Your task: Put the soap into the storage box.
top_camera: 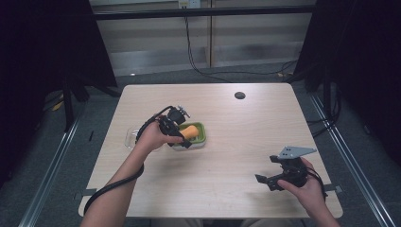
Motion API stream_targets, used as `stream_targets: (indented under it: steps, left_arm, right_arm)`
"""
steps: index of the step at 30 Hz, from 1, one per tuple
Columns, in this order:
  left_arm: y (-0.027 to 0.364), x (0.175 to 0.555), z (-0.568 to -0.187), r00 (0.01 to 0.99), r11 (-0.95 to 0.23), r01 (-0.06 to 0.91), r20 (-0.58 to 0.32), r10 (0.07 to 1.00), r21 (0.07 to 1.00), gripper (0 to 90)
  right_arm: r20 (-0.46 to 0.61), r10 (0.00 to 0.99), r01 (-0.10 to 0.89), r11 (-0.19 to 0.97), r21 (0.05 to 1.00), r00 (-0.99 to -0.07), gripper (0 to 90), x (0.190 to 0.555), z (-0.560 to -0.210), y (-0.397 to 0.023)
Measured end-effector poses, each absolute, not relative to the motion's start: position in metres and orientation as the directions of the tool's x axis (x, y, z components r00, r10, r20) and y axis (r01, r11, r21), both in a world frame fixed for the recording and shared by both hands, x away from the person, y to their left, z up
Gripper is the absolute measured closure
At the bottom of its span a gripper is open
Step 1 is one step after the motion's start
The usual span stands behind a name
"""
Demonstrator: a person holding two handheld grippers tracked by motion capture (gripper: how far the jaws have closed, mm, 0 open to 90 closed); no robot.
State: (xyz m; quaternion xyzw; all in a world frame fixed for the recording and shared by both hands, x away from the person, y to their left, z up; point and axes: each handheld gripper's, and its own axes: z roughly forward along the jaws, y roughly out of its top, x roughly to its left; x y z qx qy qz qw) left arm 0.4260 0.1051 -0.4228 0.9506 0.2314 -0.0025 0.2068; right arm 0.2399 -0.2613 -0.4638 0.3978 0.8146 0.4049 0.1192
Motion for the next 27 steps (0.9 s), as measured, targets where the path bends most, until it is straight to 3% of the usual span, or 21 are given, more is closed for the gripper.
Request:
stream_targets:
  steps: [27]
  left_arm:
    - [0.107,0.396,-0.441,0.9,-0.804,0.427,-0.11,0.422,0.415,12.0]
  right_arm:
    - [0.126,0.741,0.55,0.361,0.753,-0.659,5.1,0.24,-0.465,-0.26]
